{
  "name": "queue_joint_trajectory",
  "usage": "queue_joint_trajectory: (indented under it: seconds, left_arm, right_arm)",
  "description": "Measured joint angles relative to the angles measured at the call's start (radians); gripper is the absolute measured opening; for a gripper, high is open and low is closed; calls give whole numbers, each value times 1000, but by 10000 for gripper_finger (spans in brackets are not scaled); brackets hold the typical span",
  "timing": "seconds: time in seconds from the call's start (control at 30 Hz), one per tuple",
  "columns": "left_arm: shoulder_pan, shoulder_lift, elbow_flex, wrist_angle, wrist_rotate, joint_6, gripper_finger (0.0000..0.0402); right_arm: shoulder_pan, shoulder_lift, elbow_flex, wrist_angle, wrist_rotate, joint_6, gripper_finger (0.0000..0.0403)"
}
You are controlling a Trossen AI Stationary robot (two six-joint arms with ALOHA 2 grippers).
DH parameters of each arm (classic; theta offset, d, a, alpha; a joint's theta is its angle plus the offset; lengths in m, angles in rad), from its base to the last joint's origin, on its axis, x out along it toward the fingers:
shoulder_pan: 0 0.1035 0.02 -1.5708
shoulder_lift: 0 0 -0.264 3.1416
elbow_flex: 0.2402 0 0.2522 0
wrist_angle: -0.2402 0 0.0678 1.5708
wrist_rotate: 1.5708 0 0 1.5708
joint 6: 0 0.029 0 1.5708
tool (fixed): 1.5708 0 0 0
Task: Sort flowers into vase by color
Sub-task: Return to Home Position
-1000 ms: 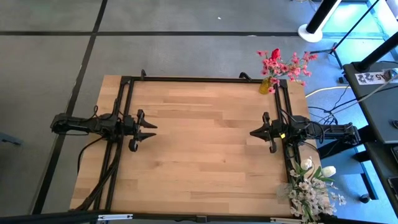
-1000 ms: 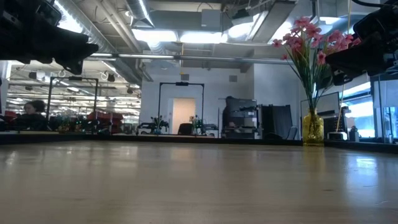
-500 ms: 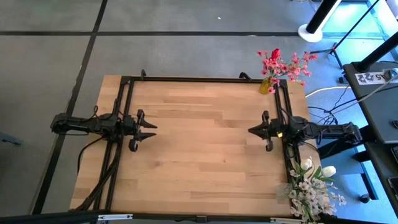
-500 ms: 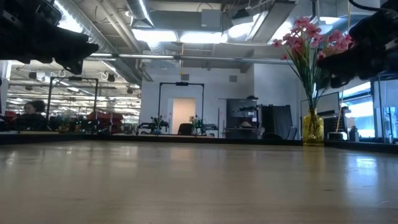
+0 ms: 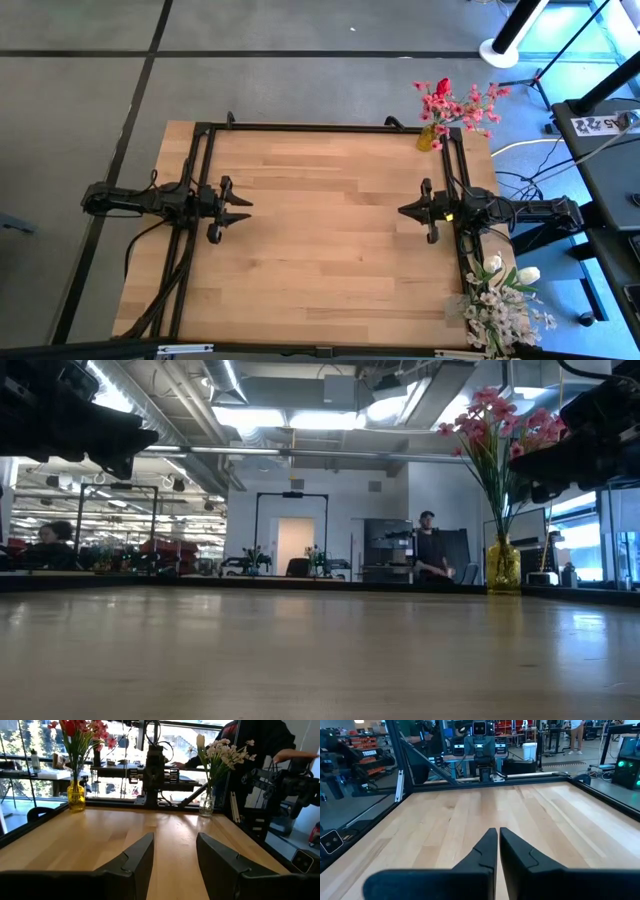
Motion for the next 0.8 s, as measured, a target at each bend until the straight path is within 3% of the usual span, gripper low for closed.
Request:
queue_joint_trajectory:
  seconds: [0.47,0.63,0.8]
  left_arm:
    - [0,0,0,0,0,0,144]
    - [0,0,0,0,-1,0,144]
    - [0,0,0,-1,0,0,144]
  right_arm:
    - [0,-84,-1,3,-7,-1,21]
    - [1,-86,-1,103,-2,1,21]
    - [2,-86,-1,97,-9,0,21]
